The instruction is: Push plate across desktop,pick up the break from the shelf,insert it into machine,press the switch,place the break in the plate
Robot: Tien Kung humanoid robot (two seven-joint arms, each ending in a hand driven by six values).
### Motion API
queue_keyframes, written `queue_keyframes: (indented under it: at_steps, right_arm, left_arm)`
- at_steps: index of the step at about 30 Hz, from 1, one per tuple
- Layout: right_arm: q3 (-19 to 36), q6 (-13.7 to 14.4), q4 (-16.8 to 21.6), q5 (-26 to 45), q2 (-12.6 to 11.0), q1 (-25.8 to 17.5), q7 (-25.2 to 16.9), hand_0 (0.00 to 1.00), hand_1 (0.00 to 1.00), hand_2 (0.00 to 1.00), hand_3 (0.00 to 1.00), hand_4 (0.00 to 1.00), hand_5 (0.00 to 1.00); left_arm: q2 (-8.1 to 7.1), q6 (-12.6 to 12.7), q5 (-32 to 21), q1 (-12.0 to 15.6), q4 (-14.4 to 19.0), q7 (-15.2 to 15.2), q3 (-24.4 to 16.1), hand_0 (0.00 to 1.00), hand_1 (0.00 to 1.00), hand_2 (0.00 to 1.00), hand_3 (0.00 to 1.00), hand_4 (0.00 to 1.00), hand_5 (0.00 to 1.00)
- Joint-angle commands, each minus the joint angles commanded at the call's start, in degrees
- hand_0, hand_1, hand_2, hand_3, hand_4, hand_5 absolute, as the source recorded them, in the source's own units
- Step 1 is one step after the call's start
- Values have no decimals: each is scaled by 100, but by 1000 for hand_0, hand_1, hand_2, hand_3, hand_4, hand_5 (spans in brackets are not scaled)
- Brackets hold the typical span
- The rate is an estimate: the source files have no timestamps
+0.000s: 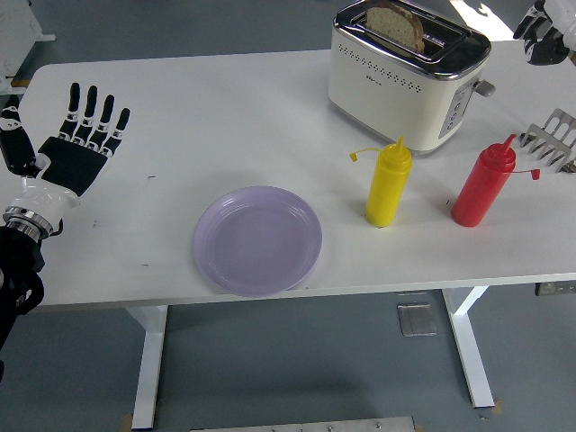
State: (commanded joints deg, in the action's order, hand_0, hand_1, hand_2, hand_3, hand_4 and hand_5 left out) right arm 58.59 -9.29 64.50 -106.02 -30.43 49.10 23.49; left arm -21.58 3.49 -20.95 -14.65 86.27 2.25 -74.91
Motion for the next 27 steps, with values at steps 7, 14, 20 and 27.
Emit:
queue_keyframes:
  at_steps: [7, 14, 20, 27]
  right_arm:
    - [-159, 41, -171, -25, 137, -67, -32, 333, 452, 551, 488, 232, 2]
    - [-353, 120, -210, 12, 273, -107, -74, 329, 449, 549, 487, 228, 2]
    - [-524, 179, -191, 29, 337, -121, -103, 326, 447, 547, 487, 228, 2]
    - [-699, 264, -312, 23, 385, -131, -158, 323, 443, 545, 484, 226, 2]
  left_arm:
    - [9, 3, 1, -10, -2, -2, 14, 838, 770, 710, 715, 812, 998]
    - [16, 8, 0, -8, -1, -3, 23, 837, 769, 710, 720, 812, 998]
    - [18, 8, -3, -9, -2, 1, 34, 835, 768, 709, 718, 814, 998]
    - [20, 7, -8, -9, -4, 2, 46, 833, 767, 710, 721, 813, 998]
